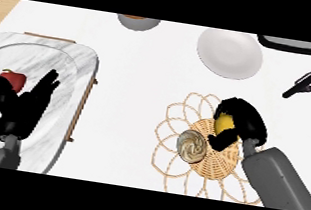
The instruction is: Pick the lemon from the placemat and place it in the tiered shelf
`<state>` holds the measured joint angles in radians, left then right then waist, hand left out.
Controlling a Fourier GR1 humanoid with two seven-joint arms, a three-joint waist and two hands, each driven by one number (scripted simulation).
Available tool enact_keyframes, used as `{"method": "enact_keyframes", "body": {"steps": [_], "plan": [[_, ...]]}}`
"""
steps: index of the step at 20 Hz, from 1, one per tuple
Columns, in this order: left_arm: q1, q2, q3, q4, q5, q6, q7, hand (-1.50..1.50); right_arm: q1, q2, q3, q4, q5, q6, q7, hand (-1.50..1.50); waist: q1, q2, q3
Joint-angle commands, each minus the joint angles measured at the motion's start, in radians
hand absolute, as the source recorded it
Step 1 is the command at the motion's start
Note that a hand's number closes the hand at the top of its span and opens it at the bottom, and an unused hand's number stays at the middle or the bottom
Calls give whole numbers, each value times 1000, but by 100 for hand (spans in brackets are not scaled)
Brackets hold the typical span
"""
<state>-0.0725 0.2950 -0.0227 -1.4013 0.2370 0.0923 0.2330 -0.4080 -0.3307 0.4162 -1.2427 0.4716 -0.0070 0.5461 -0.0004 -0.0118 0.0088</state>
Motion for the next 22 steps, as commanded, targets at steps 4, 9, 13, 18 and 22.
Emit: {"method": "enact_keyframes", "body": {"steps": [4, 9, 13, 18, 22], "plan": [[54, -4, -12, 19, 14, -21, 36, 0, -92, 14, -304, 156, 49, -314, 445, 150, -1, 20, -13], [37, 4, -5, 32, 20, -41, 37, 0, -288, -16, -297, 173, 296, -465, 688, 150, 15, 11, -15], [26, -26, -37, 35, -16, -4, 52, 0, -452, -39, -285, 205, 484, -416, 827, 150, 14, 7, -16], [36, -14, -1, 39, -5, 1, 49, 0, -590, -64, -324, 189, 643, -297, 937, 150, -4, -4, -16], [45, 8, 26, 34, 28, -36, 51, 0, -687, -92, -388, 196, 728, -177, 940, 150, -11, -5, -14]]}}
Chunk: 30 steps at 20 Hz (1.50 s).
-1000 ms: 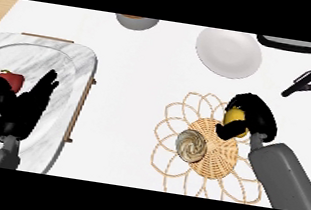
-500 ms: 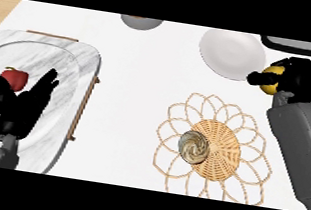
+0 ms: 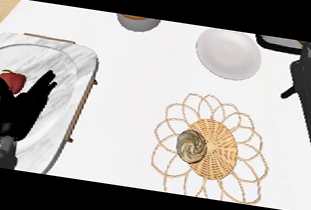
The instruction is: Pick the lemon from the placemat and place it in the tiered shelf
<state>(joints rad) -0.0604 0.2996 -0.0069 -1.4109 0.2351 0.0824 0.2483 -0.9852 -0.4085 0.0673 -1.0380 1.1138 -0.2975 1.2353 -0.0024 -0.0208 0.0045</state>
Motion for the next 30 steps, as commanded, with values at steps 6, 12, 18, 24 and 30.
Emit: {"method": "enact_keyframes", "body": {"steps": [6, 12, 18, 24, 30], "plan": [[33, -35, -11, 70, 4, -1, 21, 0, -214, -62, -135, 15, 167, 209, 252, 150, -18, 11, -8], [51, -31, -2, 32, 6, 1, 30, 0, -244, -119, -217, -29, 237, 274, 213, 150, -20, 9, -6], [64, -43, -1, 71, -3, -15, -13, 0, -296, -200, -313, -23, 250, 387, 129, 150, -18, 13, -7], [33, -44, 6, 91, -19, -5, -3, 0, -255, -227, -399, -53, 193, 467, 19, 150, -24, 14, -6], [75, -62, -17, -1, -17, -2, 38, 0, -114, -261, -464, -86, 179, 460, -61, 150, -9, 15, -4]]}}
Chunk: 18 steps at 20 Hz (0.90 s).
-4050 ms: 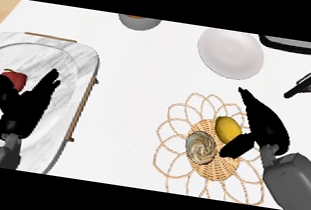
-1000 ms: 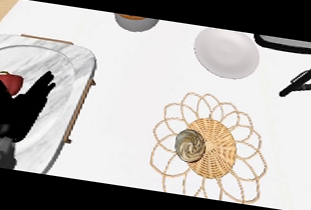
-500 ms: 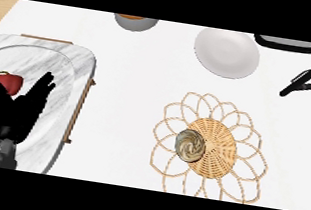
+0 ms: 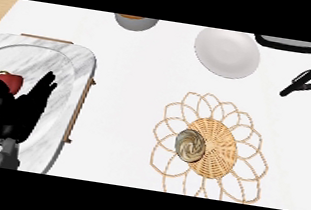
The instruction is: Pick the lemon from the placemat and place it in the tiered shelf
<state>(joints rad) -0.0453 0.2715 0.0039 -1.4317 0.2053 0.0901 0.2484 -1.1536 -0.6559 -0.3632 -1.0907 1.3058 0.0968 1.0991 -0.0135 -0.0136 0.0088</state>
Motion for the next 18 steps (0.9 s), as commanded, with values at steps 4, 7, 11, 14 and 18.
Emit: {"method": "enact_keyframes", "body": {"steps": [4, 7, 11, 14, 18], "plan": [[6, -27, -14, 71, -5, -9, 36, 0, 82, -53, -63, -19, -27, 81, 19, 150, 5, 12, -9], [28, 7, 12, 54, 22, -54, 41, 0, 117, -69, -105, 52, -29, -21, -32, 150, 21, 17, -9], [31, -50, -19, 69, -9, -18, 22, 0, 177, -95, -133, 30, -42, -25, -73, 150, 11, 15, -9], [39, -31, -7, 17, -9, -22, 49, 0, 167, -109, -120, 20, -42, -14, -86, 150, 18, 13, -9], [17, -53, -12, 57, -17, -22, 42, 0, 230, -64, -132, 0, -69, -78, -111, 150, 15, 14, -9]]}}
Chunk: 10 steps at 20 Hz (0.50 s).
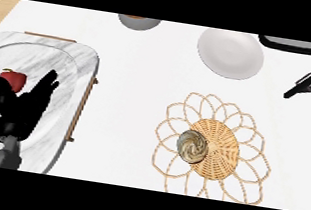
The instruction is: Pick the lemon from the placemat and place it in the tiered shelf
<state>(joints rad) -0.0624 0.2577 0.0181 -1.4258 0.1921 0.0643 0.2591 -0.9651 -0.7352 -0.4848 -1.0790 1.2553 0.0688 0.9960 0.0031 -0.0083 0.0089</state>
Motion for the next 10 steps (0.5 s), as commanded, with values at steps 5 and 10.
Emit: {"method": "enact_keyframes", "body": {"steps": [5, 10], "plan": [[39, -55, -31, 96, -32, -2, -23, 0, 27, -3, -1, 7, -25, -52, -16, 150, 5, 12, -9], [35, -12, 18, 71, 13, -50, -4, 0, 43, -31, 15, -15, -42, 68, -13, 150, 1, 8, -10]]}}
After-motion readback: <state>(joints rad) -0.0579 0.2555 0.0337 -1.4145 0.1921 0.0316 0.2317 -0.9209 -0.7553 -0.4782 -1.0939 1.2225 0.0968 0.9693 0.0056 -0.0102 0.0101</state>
